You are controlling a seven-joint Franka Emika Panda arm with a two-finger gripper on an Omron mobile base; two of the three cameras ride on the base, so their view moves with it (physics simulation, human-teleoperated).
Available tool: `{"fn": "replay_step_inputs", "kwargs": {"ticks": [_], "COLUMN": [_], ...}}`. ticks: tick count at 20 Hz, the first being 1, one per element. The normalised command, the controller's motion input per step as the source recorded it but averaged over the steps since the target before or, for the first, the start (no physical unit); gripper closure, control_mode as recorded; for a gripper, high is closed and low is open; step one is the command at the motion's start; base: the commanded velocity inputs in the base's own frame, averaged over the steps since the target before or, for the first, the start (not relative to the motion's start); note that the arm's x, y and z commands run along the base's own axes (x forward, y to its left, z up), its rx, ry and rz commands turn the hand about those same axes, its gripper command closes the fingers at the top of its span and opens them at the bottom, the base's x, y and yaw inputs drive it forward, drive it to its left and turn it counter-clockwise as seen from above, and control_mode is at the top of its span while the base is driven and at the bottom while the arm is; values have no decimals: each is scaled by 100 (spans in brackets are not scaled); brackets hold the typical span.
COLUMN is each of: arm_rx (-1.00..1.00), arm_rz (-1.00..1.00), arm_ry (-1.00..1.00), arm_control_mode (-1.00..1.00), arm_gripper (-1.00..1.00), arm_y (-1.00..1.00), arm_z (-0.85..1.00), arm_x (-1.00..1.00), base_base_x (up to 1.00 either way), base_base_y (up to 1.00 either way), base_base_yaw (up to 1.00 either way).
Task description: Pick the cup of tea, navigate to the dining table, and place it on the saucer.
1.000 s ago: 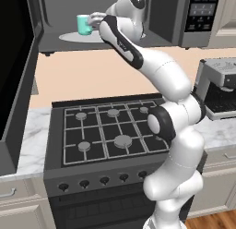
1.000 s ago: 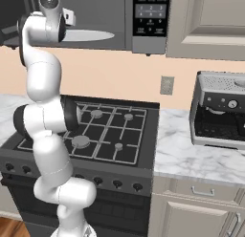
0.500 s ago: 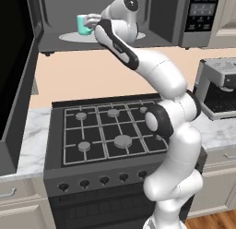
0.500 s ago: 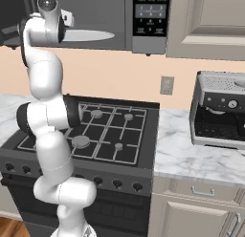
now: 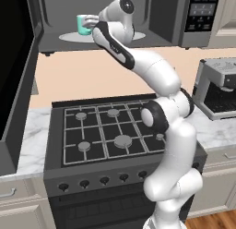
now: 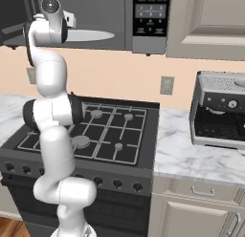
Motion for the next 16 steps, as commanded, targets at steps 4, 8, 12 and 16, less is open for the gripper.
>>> {"fn": "replay_step_inputs", "kwargs": {"ticks": [4,8,12,16], "arm_rx": [0,0,0,0], "arm_rz": [0,0,0,0], "arm_ry": [0,0,0,0], "arm_control_mode": [-100,-100,-100,-100], "arm_gripper": [-100,-100,-100,-100], "arm_y": [11,14,4,1], "arm_z": [0,0,0,0], "arm_x": [20,15,28,12], "base_base_x": [0,0,0,0], "base_base_y": [0,0,0,0], "base_base_yaw": [0,0,0,0]}}
